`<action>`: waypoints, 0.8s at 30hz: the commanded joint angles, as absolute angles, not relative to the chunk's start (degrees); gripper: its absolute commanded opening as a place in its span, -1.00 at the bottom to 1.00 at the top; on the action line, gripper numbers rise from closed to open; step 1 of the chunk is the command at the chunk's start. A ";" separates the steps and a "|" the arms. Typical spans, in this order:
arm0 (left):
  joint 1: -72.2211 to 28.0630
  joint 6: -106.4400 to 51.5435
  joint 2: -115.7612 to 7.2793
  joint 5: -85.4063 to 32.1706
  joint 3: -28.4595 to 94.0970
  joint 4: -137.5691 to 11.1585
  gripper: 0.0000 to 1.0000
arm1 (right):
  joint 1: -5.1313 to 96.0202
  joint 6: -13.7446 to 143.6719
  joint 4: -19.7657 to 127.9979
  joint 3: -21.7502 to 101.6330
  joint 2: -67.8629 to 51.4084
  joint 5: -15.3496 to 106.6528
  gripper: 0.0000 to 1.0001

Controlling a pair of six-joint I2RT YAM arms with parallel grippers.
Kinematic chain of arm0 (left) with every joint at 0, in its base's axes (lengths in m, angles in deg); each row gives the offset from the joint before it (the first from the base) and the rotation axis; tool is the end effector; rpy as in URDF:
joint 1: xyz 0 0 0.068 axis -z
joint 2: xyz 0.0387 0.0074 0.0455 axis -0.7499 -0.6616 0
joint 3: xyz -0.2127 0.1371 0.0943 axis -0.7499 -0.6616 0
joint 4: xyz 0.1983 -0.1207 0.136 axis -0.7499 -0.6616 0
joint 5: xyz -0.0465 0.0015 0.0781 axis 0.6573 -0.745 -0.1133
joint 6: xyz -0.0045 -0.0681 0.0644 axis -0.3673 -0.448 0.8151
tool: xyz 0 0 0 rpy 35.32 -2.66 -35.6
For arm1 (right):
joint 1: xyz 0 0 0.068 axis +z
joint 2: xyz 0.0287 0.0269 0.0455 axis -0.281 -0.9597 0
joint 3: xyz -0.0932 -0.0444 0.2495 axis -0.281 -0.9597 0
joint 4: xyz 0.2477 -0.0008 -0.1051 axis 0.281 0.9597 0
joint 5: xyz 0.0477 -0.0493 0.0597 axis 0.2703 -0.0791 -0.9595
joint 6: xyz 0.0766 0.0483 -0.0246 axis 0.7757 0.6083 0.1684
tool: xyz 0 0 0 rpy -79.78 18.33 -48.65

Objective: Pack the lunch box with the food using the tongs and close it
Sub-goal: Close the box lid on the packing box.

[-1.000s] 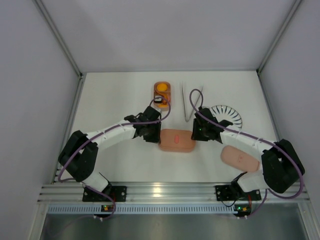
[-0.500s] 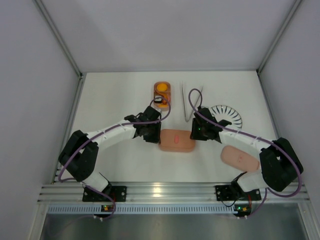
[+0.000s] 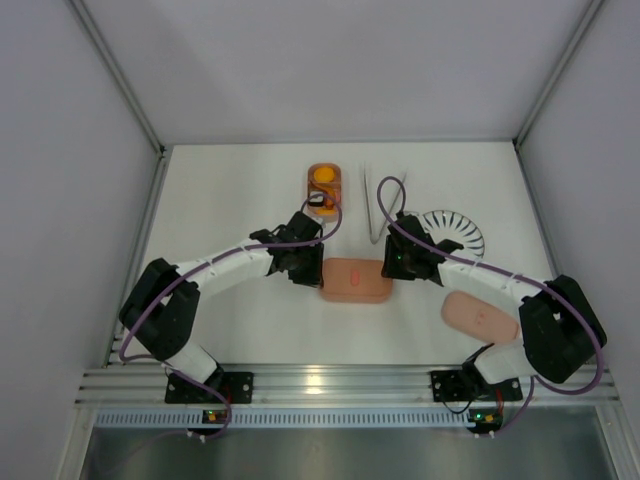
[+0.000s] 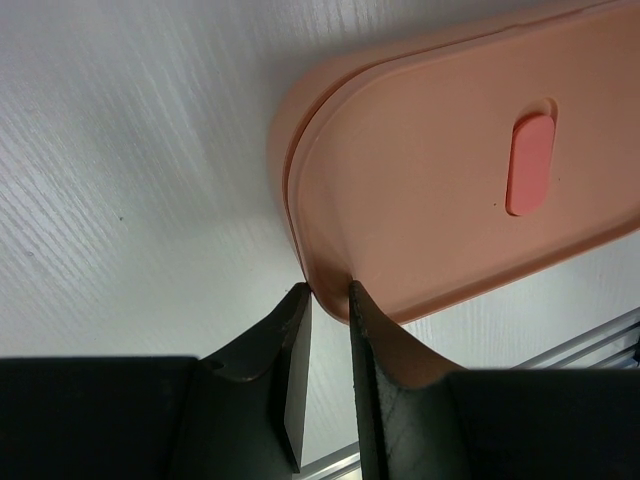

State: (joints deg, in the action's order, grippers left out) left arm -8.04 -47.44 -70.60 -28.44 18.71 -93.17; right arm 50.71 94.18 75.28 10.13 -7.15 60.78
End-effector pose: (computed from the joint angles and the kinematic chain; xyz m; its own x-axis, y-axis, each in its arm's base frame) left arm 0.2578 -0.2329 0.1450 -0.9287 0.1098 -0.3541 0.2350 0.9130 -0.3333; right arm 0.2589 0.1639 0.1472 -0.8468 0.1271 -0.5164 -0.0021 0.9702 0.2421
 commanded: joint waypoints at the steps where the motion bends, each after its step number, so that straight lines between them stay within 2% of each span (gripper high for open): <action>1: -7.45 -47.07 -74.90 -28.99 15.49 -92.56 -0.49 | 51.65 93.30 76.99 7.90 -9.68 61.73 -0.33; 8: -7.45 -47.07 -73.94 -29.60 15.67 -93.35 -0.39 | 51.56 93.22 77.95 8.69 -8.71 62.08 -0.33; 10: -7.45 -46.89 -73.49 -29.78 15.76 -93.78 -0.25 | 51.65 93.04 78.48 9.13 -8.53 62.17 -0.32; 16: -7.45 -46.72 -72.70 -31.18 15.76 -94.66 -0.05 | 51.65 93.13 78.74 9.39 -8.36 62.34 -0.32; 24: -7.45 -46.63 -71.47 -32.24 16.37 -95.46 -0.02 | 51.56 92.87 80.32 10.36 -7.13 63.31 -0.31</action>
State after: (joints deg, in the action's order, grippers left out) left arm -7.91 -47.64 -70.60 -28.51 17.99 -91.99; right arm 50.71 94.18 75.43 10.17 -7.04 61.26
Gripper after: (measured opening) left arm 0.490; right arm 0.340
